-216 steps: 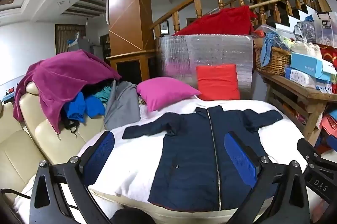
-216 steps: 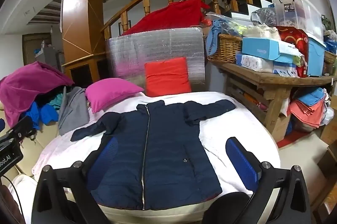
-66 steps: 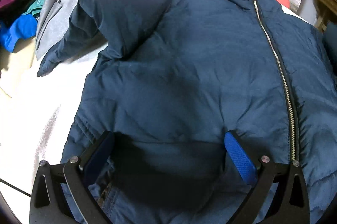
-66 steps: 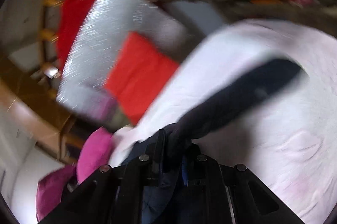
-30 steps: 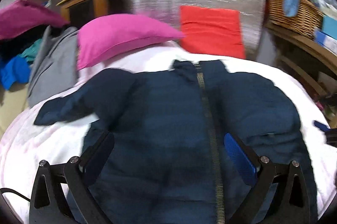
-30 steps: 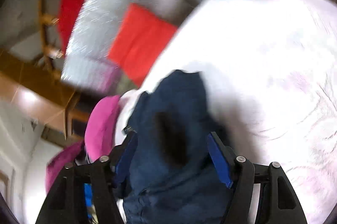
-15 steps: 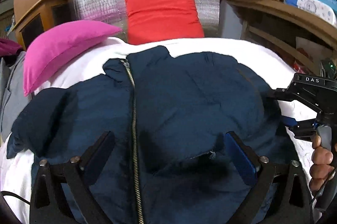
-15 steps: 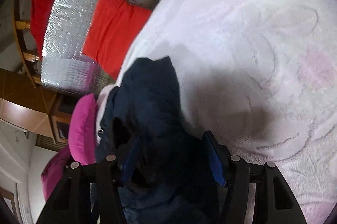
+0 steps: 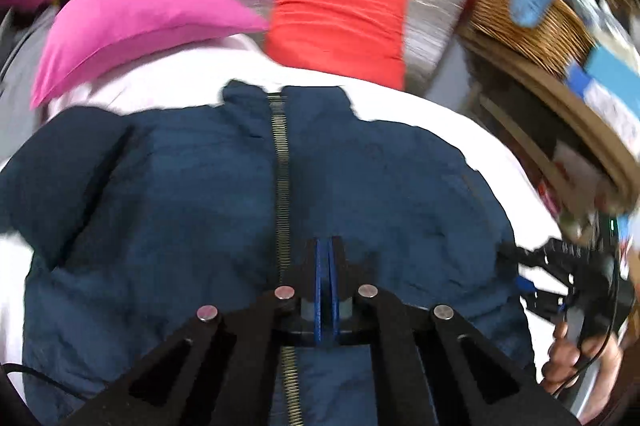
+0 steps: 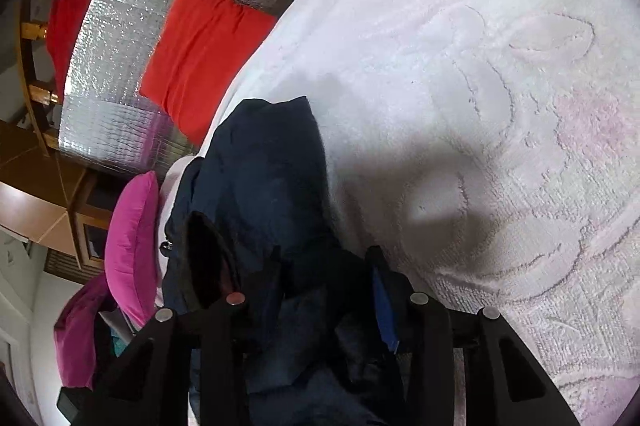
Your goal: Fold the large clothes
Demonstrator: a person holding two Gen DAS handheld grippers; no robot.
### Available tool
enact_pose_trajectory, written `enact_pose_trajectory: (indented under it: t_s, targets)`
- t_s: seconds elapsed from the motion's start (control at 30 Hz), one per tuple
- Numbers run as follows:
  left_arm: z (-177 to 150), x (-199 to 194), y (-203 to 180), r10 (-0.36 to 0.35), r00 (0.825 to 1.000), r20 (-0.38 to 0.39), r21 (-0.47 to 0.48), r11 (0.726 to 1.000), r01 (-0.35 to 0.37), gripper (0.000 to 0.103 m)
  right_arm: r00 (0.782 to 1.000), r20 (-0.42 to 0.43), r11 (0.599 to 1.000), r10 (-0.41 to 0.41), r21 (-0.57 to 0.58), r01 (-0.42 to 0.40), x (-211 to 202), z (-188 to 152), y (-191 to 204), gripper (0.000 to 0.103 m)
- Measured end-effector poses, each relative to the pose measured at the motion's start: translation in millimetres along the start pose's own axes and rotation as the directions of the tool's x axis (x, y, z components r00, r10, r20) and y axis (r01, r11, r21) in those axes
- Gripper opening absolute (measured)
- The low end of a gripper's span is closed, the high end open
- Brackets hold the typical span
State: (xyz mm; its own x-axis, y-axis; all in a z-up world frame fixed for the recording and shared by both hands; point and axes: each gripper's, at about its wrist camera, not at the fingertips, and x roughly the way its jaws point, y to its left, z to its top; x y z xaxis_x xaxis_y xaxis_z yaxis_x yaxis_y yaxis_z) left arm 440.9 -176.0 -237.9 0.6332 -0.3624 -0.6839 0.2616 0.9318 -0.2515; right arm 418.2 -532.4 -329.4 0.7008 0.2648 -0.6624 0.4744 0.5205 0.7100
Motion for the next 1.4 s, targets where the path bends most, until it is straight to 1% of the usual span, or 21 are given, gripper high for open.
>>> enact_pose_trajectory:
  t_s: [0.13,0.2,0.27,0.33,0.37,0.43,0.5,0.57,0.7,0.77,0.8,0.83,0.9,0.97,1.0,1.03,1.1,1.2,1.27,1.3,1.4]
  targets:
    - [2.4,-13.9,5.7,0.026,0.999,0.021,0.004,1.000,-0.026,0.005,0.999,-0.014,0.999,-0.033,-0.006,0.033,-4.5,0.6,4.3,0.044]
    - [1.4,-16.4,-0.9,0.072,0.997,0.011,0.039,0.997,-0.072,0.024,0.997,-0.020,0.997,-0.076,0.009,0.076,-12.6,1.0,8.3,0.055]
    - [0.7,-21.4,-3.9,0.096,0.995,0.009,0.047,0.994,-0.096,0.068,0.995,0.047,0.996,-0.089,-0.028,0.090,-31.3,-0.2,20.4,0.056]
    - [0.8,-29.2,-4.0,0.150,0.988,0.039,0.055,0.987,-0.152,0.071,0.984,0.136,0.988,-0.112,-0.090,0.125,-53.7,-2.6,36.2,0.056]
    - [0.7,-33.3,-5.4,0.172,0.984,0.053,0.078,0.981,-0.175,0.071,0.979,0.185,0.986,-0.085,-0.128,0.110,-66.0,-5.2,45.7,0.060]
    - [3.3,-34.5,-3.3,0.201,0.978,0.061,0.110,0.972,-0.206,0.071,0.981,0.196,0.982,0.013,-0.188,0.024,-73.8,-9.3,58.0,0.073]
    - [1.8,-36.5,2.4,0.228,0.972,0.062,0.125,0.964,-0.234,0.071,0.987,0.101,0.971,0.121,-0.220,-0.097,-59.7,-12.8,67.5,0.076]
    - [-1.5,-38.2,11.1,0.244,0.969,0.049,0.131,0.960,-0.248,0.071,0.983,-0.008,0.967,0.185,-0.175,-0.183,-31.6,-18.4,67.4,0.076]
    - [-9.8,-34.3,30.6,0.290,0.957,0.014,0.140,0.947,-0.289,0.071,0.978,-0.101,0.976,0.181,-0.102,-0.191,14.2,-27.5,59.6,0.073]
    - [-13.9,-31.2,40.9,0.320,0.947,-0.006,0.149,0.937,-0.316,0.071,0.963,-0.143,0.969,0.230,-0.054,-0.240,24.4,-34.6,62.0,0.070]
    - [-15.9,-30.9,45.4,0.329,0.944,-0.013,0.149,0.935,-0.323,0.071,0.945,-0.151,0.954,0.289,-0.035,-0.297,23.6,-37.6,66.7,0.070]
    - [-17.6,-31.7,51.3,0.331,0.943,-0.020,0.144,0.935,-0.325,0.071,0.902,-0.163,0.913,0.399,-0.020,-0.407,17.1,-42.9,79.5,0.069]
    - [-20.4,-34.0,58.5,0.322,0.946,-0.032,0.130,0.940,-0.315,0.071,0.818,-0.189,0.832,0.543,-0.010,-0.555,4.6,-52.4,100.9,0.069]
    - [-23.3,-37.0,64.1,0.295,0.954,-0.047,0.108,0.951,-0.289,0.071,0.673,-0.239,0.693,0.700,0.000,-0.721,-11.4,-66.3,127.1,0.070]
    - [-24.4,-38.1,65.3,0.279,0.959,-0.054,0.099,0.957,-0.272,0.071,0.642,-0.258,0.660,0.723,-0.017,-0.751,-17.3,-71.5,135.4,0.070]
    - [-25.8,-39.0,65.6,0.261,0.963,-0.060,0.092,0.962,-0.255,0.072,0.638,-0.272,0.650,0.720,-0.056,-0.757,-23.5,-76.3,143.6,0.071]
    - [-27.2,-39.5,62.5,0.234,0.970,-0.058,0.086,0.970,-0.229,0.072,0.683,-0.268,0.679,0.679,-0.125,-0.724,-28.7,-80.4,146.9,0.072]
    - [-24.6,-36.7,50.4,0.200,0.979,-0.045,0.099,0.976,-0.195,0.078,0.754,-0.230,0.759,0.615,-0.084,-0.645,-20.5,-69.1,125.1,0.072]
    - [-20.4,-34.2,45.5,0.214,0.976,-0.027,0.106,0.972,-0.210,0.081,0.861,-0.119,0.857,0.495,-0.096,-0.506,-25.6,-53.6,102.7,0.072]
    - [-18.7,-33.3,45.9,0.220,0.975,-0.025,0.102,0.971,-0.216,0.081,0.896,-0.061,0.891,0.440,-0.094,-0.444,-28.9,-47.9,93.2,0.072]
    - [-10.9,-28.4,60.3,0.239,0.970,-0.042,0.039,0.971,-0.238,0.081,0.958,0.079,0.961,0.274,-0.051,-0.271,-44.0,-18.9,56.7,0.072]
